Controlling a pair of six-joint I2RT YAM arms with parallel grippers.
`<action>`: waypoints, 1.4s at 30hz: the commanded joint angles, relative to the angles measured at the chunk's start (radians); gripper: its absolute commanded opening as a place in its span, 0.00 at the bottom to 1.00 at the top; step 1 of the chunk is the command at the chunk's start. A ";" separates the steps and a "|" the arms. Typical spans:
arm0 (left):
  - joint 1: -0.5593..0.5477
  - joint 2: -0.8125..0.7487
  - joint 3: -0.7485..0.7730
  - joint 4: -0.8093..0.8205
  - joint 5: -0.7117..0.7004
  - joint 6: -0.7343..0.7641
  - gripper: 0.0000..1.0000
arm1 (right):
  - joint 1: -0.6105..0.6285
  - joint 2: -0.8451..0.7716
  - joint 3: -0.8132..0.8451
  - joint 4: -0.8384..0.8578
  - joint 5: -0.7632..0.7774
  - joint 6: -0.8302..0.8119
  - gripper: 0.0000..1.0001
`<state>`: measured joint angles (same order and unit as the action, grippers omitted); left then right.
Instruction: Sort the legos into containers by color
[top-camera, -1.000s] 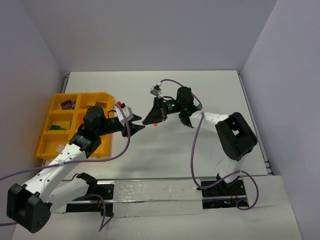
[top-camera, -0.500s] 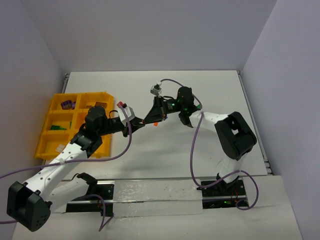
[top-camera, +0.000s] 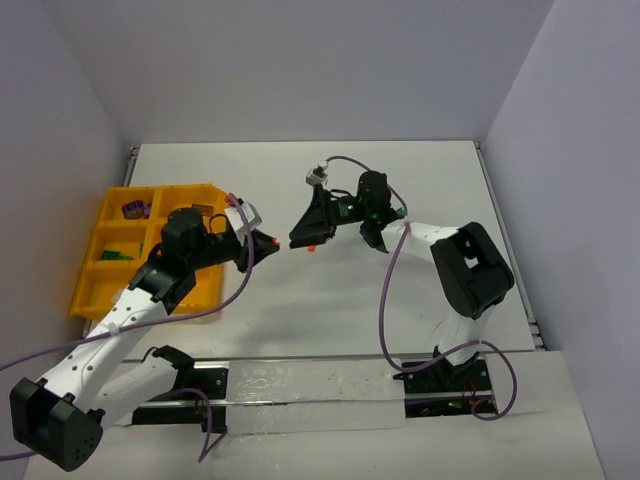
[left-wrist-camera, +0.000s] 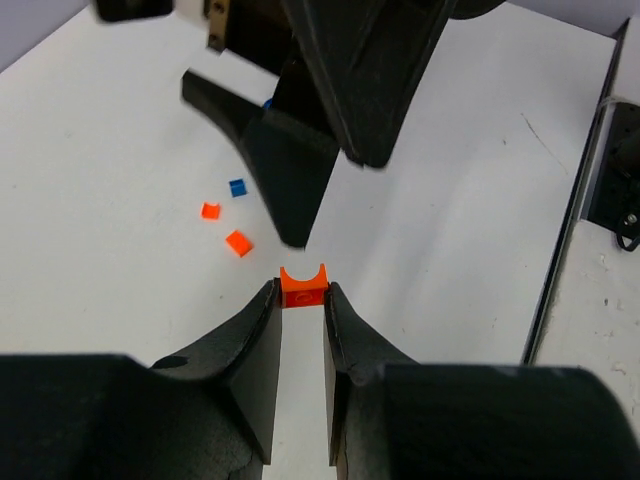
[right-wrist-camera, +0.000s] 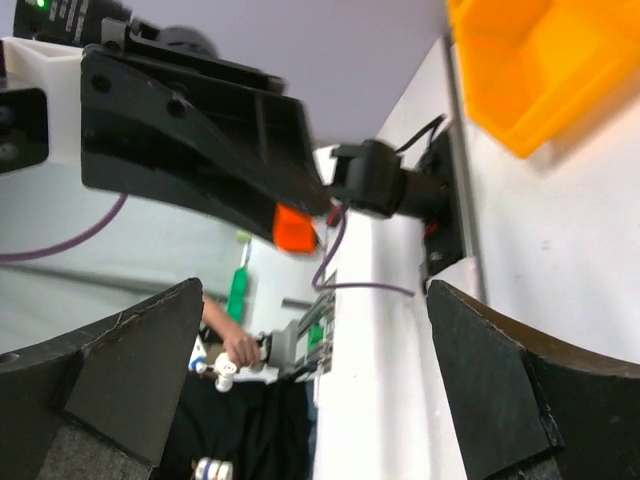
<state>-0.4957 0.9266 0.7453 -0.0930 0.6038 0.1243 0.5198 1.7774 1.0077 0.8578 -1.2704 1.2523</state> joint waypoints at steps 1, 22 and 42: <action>0.089 -0.058 0.078 -0.211 -0.049 -0.058 0.00 | -0.086 -0.044 0.004 -0.113 0.038 -0.135 1.00; 0.635 0.446 0.284 -0.520 -0.426 -0.023 0.00 | -0.221 -0.247 0.157 -1.180 0.604 -1.127 1.00; 0.482 0.488 0.435 -0.446 -0.459 0.006 0.52 | -0.262 -0.260 0.149 -1.189 0.625 -1.131 1.00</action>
<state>0.0810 1.4800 1.1102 -0.5938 0.1358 0.1064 0.2821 1.5597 1.1492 -0.3269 -0.6614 0.1360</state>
